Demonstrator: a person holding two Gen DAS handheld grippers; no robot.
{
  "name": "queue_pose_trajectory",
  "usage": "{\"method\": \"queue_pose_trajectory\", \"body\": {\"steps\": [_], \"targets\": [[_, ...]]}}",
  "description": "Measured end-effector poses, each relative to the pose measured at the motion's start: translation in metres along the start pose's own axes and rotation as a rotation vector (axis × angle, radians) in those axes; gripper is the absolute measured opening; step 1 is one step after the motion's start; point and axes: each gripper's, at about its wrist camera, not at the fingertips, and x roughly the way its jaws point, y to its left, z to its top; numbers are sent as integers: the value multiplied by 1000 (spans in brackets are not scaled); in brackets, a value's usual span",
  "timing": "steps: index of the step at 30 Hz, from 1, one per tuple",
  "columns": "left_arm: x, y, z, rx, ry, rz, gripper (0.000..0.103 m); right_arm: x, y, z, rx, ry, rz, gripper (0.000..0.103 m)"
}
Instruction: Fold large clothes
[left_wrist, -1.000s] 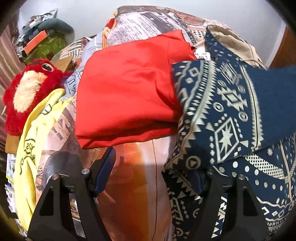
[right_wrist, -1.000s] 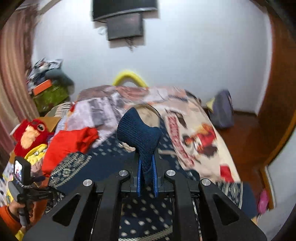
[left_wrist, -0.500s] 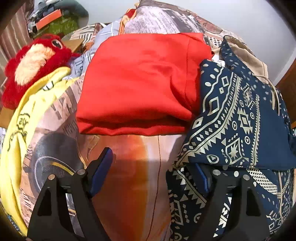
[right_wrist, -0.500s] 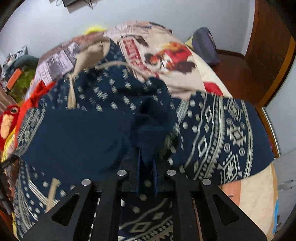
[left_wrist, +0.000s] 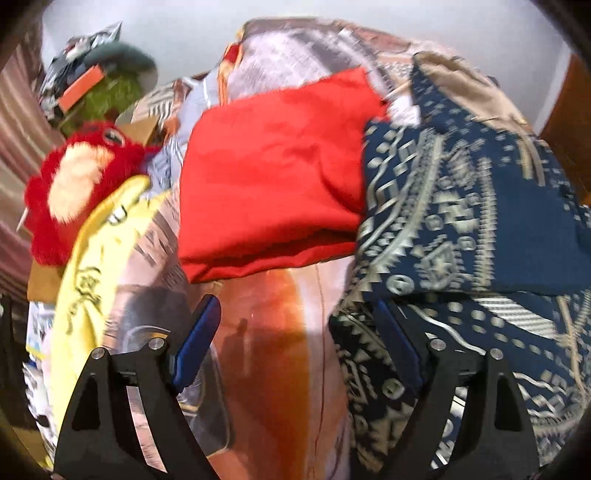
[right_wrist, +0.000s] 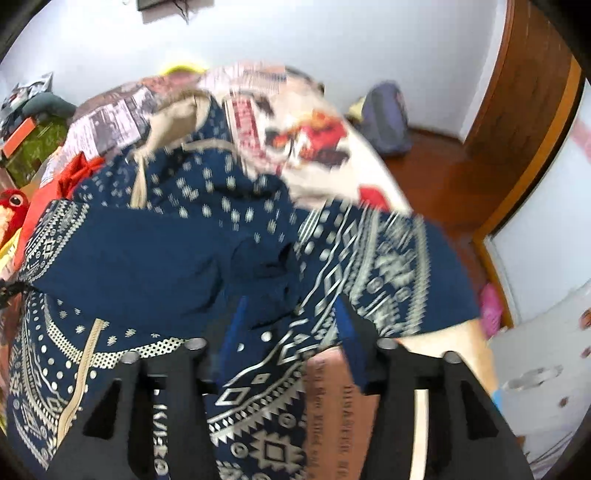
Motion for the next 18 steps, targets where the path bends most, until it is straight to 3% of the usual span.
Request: {"method": "queue_pose_trajectory", "body": {"steps": [3, 5, 8, 14, 18], "targets": [[-33, -4, 8, 24, -59, -12, 85, -33, -4, 9, -36, -82, -10, 58], [-57, -8, 17, 33, -106, -31, 85, -50, -7, 14, -42, -123, -7, 72], [-91, -20, 30, 49, -175, -68, 85, -73, -11, 20, -34, -197, -13, 81], [-134, -57, 52, 112, -264, -169, 87, -94, -38, 22, 15, -241, -22, 81], [-140, -91, 62, 157, -278, -234, 90, -89, -65, 15, 95, -209, -24, 81]]}}
